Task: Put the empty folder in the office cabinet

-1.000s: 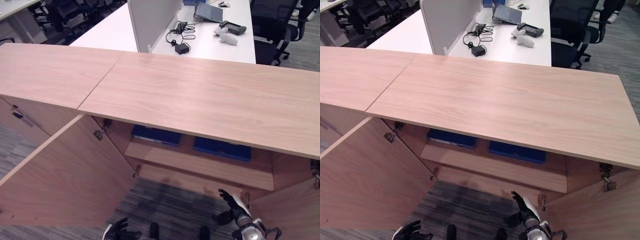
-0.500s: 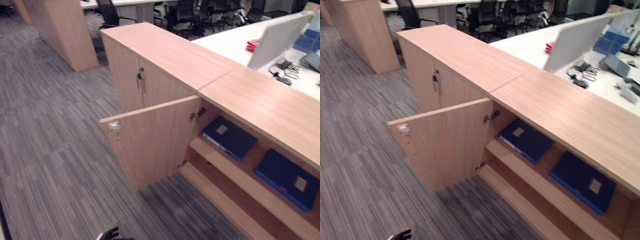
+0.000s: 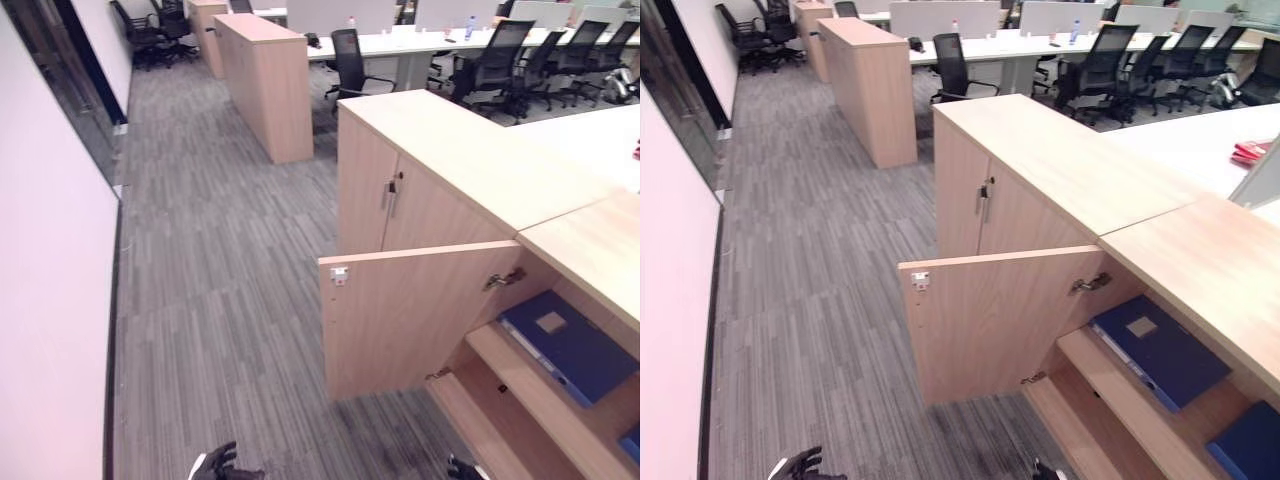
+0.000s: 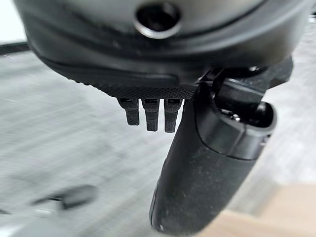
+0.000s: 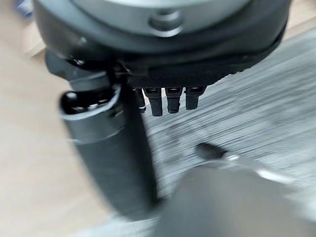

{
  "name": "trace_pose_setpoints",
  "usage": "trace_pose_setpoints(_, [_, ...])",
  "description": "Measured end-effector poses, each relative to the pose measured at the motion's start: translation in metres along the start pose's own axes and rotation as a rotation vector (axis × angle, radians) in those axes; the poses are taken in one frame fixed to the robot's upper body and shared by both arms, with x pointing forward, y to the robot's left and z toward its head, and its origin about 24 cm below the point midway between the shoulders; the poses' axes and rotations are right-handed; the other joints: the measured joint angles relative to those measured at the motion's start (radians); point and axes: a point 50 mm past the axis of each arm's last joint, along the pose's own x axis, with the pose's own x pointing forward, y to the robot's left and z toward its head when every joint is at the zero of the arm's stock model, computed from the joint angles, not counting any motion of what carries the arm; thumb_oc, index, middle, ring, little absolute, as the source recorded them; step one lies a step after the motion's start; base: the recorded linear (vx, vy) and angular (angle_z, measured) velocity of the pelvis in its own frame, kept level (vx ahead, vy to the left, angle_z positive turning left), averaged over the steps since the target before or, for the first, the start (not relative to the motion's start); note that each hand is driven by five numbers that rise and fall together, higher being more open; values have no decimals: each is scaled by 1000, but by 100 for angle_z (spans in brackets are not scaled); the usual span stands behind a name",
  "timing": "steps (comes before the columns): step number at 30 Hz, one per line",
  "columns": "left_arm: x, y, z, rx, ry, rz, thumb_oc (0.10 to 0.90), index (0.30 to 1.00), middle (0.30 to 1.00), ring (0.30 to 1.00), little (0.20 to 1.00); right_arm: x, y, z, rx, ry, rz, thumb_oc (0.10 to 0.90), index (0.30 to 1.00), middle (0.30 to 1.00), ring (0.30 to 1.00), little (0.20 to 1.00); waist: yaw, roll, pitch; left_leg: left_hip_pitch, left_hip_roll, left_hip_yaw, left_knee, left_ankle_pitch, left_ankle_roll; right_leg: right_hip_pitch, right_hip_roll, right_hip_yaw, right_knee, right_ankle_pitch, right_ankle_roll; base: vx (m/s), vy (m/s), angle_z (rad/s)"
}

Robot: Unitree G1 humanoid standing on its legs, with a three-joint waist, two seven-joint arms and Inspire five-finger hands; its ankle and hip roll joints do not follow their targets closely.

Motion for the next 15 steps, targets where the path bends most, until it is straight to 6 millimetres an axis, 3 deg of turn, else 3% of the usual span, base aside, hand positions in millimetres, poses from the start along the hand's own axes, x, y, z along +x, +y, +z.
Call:
trace_pose_setpoints(1, [4, -2, 15, -18, -45, -5, 800, 900, 900, 900, 900, 0, -4, -1, -8, 4, -8, 800, 900, 900, 900, 900, -11, -3, 0, 1, 6, -2, 0, 2, -4, 3, 6, 0, 0, 0, -1, 31, -43, 0])
trace_pose_setpoints(3, [15, -1, 64, -20, -178, -5, 800, 900, 900, 900, 900, -1, -13, -9, -53, 27, -25, 800, 900, 900, 900, 900, -16, -14, -5, 16, 20, 3, -5, 1, -19, 8, 14, 3, -5, -9, -12, 29, -36, -10])
trace_pose_setpoints(5, [20, 11, 105, -40, -295, 26, 800, 900, 900, 900, 900, -4, -13, -18, -71, 57, -20, 800, 900, 900, 900, 900, -35, -14, -9, 20, 30, 10, -6, -7, -35, 7, 21, 12, -8, -20, -10, 24, -40, -14])
trace_pose_setpoints(8, [20, 37, 133, 8, -351, 89, 800, 900, 900, 900, 900, -7, -7, -25, -102, 64, 15, 800, 900, 900, 900, 900, -65, -10, -11, 19, 30, 15, -5, 0, -30, 3, 23, 20, -8, -12, -8, 1, -29, -6])
trace_pose_setpoints(10, [18, 52, 159, 27, -409, 128, 800, 900, 900, 900, 900, -8, -6, -25, -103, 53, 20, 800, 900, 900, 900, 900, -70, -10, -12, 20, 29, 27, -5, 1, -29, -3, 25, 27, -8, -3, -17, -3, -6, -16])
trace_pose_setpoints(12, [13, 71, 201, 74, -486, 180, 800, 900, 900, 900, 900, -8, -6, -25, -117, 53, 30, 800, 900, 900, 900, 900, -71, -10, -12, 20, 28, 40, -5, 2, -29, -12, 31, 43, -1, 7, -15, -2, 4, -16])
trace_pose_setpoints(15, [9, 85, 230, 67, -524, 231, 800, 900, 900, 900, 900, -6, -6, -20, -117, 42, 36, 800, 900, 900, 900, 900, -95, -11, -13, 24, 24, 50, -5, 1, -28, -12, 28, 52, -1, 10, -12, -6, 10, -10])
